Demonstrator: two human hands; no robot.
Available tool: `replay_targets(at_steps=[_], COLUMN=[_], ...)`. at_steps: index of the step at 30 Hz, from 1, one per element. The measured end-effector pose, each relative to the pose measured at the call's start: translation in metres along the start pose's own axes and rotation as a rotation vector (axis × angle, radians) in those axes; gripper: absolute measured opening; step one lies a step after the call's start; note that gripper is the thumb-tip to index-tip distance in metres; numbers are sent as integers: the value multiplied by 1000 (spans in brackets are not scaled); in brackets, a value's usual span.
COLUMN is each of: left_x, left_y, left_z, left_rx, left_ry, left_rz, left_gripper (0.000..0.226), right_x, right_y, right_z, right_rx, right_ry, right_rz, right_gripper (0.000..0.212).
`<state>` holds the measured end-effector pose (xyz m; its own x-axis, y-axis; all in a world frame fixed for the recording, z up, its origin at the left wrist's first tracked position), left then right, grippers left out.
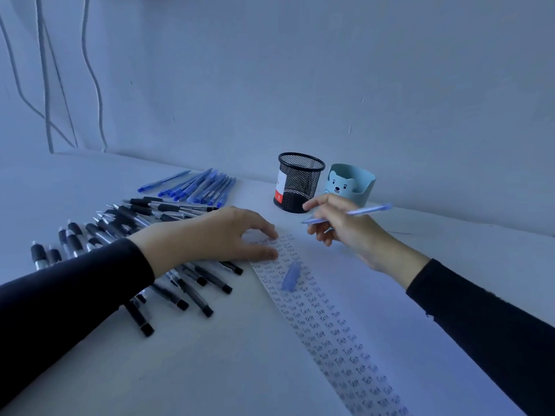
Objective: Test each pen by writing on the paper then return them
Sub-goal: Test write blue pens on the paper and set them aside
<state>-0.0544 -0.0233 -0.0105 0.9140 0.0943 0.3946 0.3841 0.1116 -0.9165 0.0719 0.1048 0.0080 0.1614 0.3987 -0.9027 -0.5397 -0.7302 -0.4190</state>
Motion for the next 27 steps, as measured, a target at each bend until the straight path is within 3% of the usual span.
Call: replay_targets(at_steps=[2,4,7,13,19,27], left_x=[1,2,4,4,-2,-2], left_y=[0,0,-1,4,7,6], left_z=[0,0,-1,-2,-2,0], left_rx=[-5,-12,-21,-125,-174,-162], left_ry=[-5,-14,-17,-84,-86,-71], left_rz=[6,13,29,238,259,248], left_gripper=[50,50,49,69,62,62], right_x=[2,5,10,17,14,15], right_y=[6,13,15,16,15,16], right_z=[6,10,17,19,20,21], right_rx=[-13,-3,107,173,152,200], right_ry=[8,7,-21,-77,-100,-120], right_rz=[-107,-137,-119,-23,-42,-77], right_gripper=[14,24,37,31,40,37])
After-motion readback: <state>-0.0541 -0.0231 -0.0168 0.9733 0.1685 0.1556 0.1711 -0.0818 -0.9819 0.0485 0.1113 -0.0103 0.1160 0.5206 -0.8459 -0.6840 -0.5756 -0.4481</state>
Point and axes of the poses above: each hand's wrist, its own z-axis towards the middle knuckle, its own y-axis out of the palm, x = y × z, the point moved 7 cm from there along z, towards the middle knuckle, and after that the axes turned 2 degrees about -x, right-handed, at the moved point
